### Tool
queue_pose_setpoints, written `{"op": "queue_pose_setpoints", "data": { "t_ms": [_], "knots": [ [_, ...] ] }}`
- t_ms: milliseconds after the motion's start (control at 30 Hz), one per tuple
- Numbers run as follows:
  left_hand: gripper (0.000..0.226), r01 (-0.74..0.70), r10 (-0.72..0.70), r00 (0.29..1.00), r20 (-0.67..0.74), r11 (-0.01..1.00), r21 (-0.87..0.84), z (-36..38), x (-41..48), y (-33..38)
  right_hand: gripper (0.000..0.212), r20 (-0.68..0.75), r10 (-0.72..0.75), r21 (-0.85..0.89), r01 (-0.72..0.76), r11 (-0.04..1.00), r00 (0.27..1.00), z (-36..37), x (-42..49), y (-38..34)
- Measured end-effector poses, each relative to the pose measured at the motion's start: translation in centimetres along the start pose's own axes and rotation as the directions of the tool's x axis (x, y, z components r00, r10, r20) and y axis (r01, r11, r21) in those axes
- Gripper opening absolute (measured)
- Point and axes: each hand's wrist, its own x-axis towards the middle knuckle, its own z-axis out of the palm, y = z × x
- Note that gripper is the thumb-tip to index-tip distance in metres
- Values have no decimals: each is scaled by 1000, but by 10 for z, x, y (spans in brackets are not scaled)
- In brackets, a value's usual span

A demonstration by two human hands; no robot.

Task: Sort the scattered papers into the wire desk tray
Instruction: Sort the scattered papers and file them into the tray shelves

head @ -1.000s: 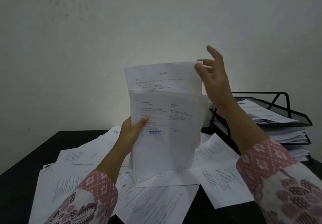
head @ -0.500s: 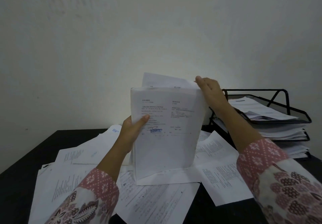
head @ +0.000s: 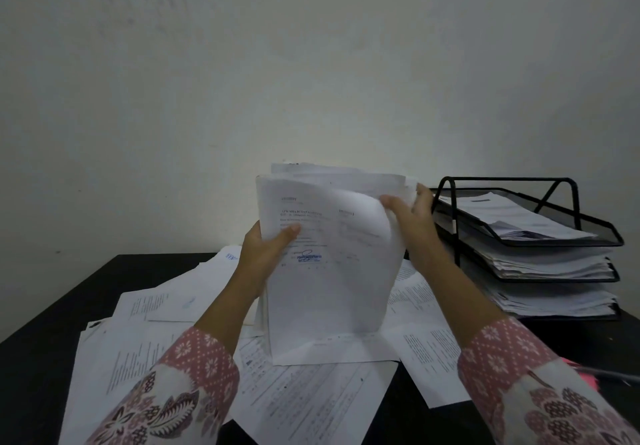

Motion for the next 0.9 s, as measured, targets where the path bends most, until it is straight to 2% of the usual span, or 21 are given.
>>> {"op": "queue_pose_setpoints", "data": {
  "t_ms": [67, 167, 233, 300, 367, 433, 500, 633, 700, 767, 833, 900],
  "knots": [
    [33, 5, -5, 1000, -29, 1000, -7, 1, 1, -2, 59, -2, -43, 110, 43, 993, 999, 3, -6, 5],
    [31, -27, 30, 996, -81, 999, 28, 1, 0, -4, 84, 1, -113, 261, 109, 959, 994, 1, -16, 9],
    [31, -52, 57, 993, -99, 997, 56, 1, -1, -5, 89, 71, -147, 209, 130, 969, 987, -1, -24, 18],
    [33, -54, 61, 990, -125, 997, 63, 1, -2, -6, 90, 128, -149, 85, 138, 987, 981, -2, -31, 29],
    [35, -45, 50, 990, -129, 998, 43, 4, -3, -6, 75, 106, -121, -79, 130, 988, 987, 0, -33, 34],
    [29, -41, 43, 994, -98, 999, 21, 7, -5, -6, 35, 53, -138, -175, 145, 974, 989, 3, -31, 33],
    [24, -60, 62, 995, -84, 998, 25, 8, -7, -7, 14, 10, -160, -208, 159, 965, 987, 4, -28, 30],
    [28, -85, 95, 992, -85, 989, 118, 4, -14, -20, 13, -45, -136, -159, 127, 979, 990, 3, -29, 32],
    [30, -31, 38, 997, -68, 995, 95, 4, -19, -28, 23, -19, -67, -115, 65, 991, 998, 4, -32, 37],
    [27, 17, -13, 998, -64, 998, 61, 8, -22, -33, 34, 24, 9, -154, -6, 988, 1000, 5, -34, 43],
    [28, -13, 25, 996, -80, 989, 149, 11, -23, -36, 31, 26, 50, -221, -43, 974, 998, 5, -34, 46],
    [26, -61, 83, 991, -101, 976, 208, 14, -24, -36, 26, -13, 50, -215, -52, 975, 999, 4, -32, 45]
  ]
}}
